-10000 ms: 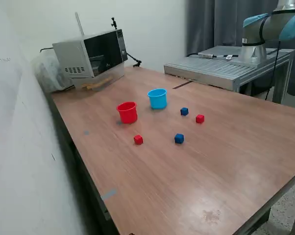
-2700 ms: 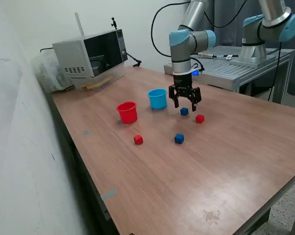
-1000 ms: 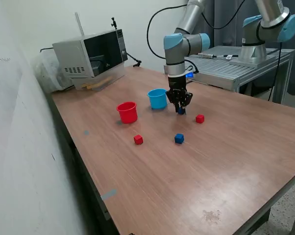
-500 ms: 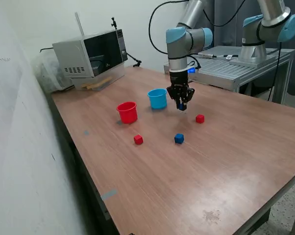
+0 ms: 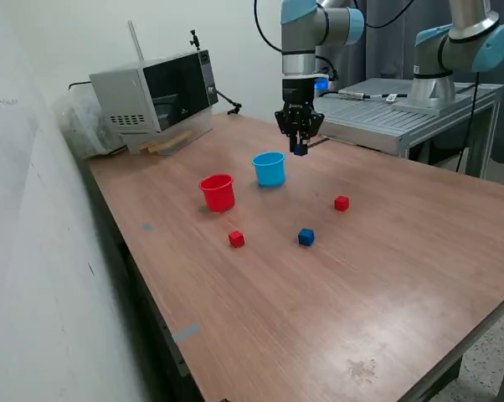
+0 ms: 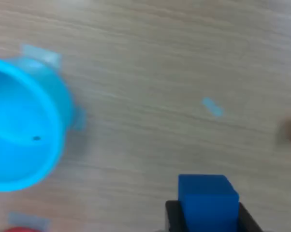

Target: Place red objects in the red bin, and blue objects in the blue bin.

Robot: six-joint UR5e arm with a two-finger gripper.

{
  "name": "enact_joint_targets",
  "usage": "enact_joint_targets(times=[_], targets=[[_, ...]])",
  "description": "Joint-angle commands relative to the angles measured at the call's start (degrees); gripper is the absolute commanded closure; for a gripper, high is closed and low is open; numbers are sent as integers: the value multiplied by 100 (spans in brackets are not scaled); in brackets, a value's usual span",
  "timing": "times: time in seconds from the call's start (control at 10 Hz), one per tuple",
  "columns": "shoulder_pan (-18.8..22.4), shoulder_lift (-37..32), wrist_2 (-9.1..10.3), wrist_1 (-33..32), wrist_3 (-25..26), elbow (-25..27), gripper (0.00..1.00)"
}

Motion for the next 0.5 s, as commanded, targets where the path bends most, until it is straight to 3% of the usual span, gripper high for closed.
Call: enact_joint_targets(times=[0.0, 0.4], targets=[[-745, -72, 16, 74, -123, -180, 100], [-1038, 174, 16, 74, -168, -374, 100]])
